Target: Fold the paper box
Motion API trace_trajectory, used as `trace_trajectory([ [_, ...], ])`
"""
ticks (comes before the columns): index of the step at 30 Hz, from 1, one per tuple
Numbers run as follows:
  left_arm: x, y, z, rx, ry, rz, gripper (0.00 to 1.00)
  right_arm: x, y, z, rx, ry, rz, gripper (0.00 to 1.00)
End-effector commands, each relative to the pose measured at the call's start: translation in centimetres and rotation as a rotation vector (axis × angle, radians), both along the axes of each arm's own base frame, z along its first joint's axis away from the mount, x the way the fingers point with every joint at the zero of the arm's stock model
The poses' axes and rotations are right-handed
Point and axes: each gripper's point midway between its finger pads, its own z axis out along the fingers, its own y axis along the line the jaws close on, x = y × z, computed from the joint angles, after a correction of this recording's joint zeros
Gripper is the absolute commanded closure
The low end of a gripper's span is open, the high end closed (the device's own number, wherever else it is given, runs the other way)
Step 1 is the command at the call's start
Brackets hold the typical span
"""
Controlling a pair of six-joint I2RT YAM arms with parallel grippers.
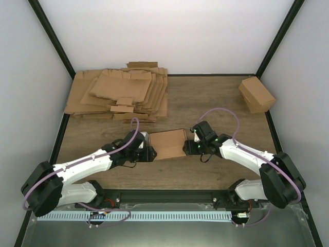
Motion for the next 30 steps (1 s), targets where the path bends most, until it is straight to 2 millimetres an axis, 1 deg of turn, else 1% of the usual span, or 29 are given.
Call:
trace_trajectory([
  [1, 1.1, -0.2, 1.6, -0.046, -0.026, 0.0, 0.34, 2.1, 1.2, 2.6, 0.026, -0.104, 0.061, 0.31],
  [3, 1.6, 0.1, 2.5, -0.078, -0.053, 0.014, 0.3, 2.7, 1.9, 4.2, 0.045, -0.171, 0.113, 0.3],
  [7, 1.7, -0.2, 3.5, -0.16, -0.061, 0.019, 0.33, 4.8, 4.1, 7.8, 0.092, -0.299, 0.201, 0.3],
  [9, 1.8, -0.2, 3.6, -0.169, -0.053, 0.023, 0.34, 6.1, 5.3, 8.8, 0.095, -0.342, 0.253, 0.3],
  [10, 1.9, -0.3, 3.6, -0.173, -0.049, 0.022, 0.34, 6.8, 5.9, 8.9, 0.084, -0.353, 0.282, 0.29],
  [11, 2.0, -0.2, 3.7, -0.178, -0.048, 0.029, 0.34, 7.2, 6.7, 9.0, 0.093, -0.351, 0.331, 0.29],
  [13, 2.1, 0.0, 3.8, -0.19, -0.048, 0.041, 0.35, 8.4, 8.0, 8.1, 0.124, -0.302, 0.414, 0.28],
  [16, 2.5, 0.3, 4.6, -0.214, -0.056, 0.057, 0.35, 10.4, 9.4, 7.8, 0.193, -0.259, 0.481, 0.28],
  [18, 2.7, 0.6, 5.1, -0.22, -0.065, 0.066, 0.35, 11.6, 10.1, 7.2, 0.209, -0.258, 0.513, 0.29],
  [21, 2.8, 1.1, 5.1, -0.215, -0.065, 0.076, 0.37, 12.3, 10.8, 6.0, 0.252, -0.212, 0.557, 0.29],
  [23, 2.8, 1.5, 4.8, -0.204, -0.057, 0.08, 0.39, 12.1, 11.2, 5.1, 0.297, -0.163, 0.591, 0.31],
  [25, 2.7, 1.8, 4.7, -0.197, -0.051, 0.083, 0.39, 11.3, 11.4, 4.4, 0.34, -0.117, 0.613, 0.32],
  [28, 2.7, 2.2, 4.7, -0.194, -0.054, 0.089, 0.39, 9.7, 11.0, 3.5, 0.396, -0.038, 0.619, 0.35],
  [30, 2.7, 2.3, 4.9, -0.192, -0.056, 0.09, 0.39, 8.7, 10.8, 3.3, 0.44, -0.011, 0.622, 0.4],
])
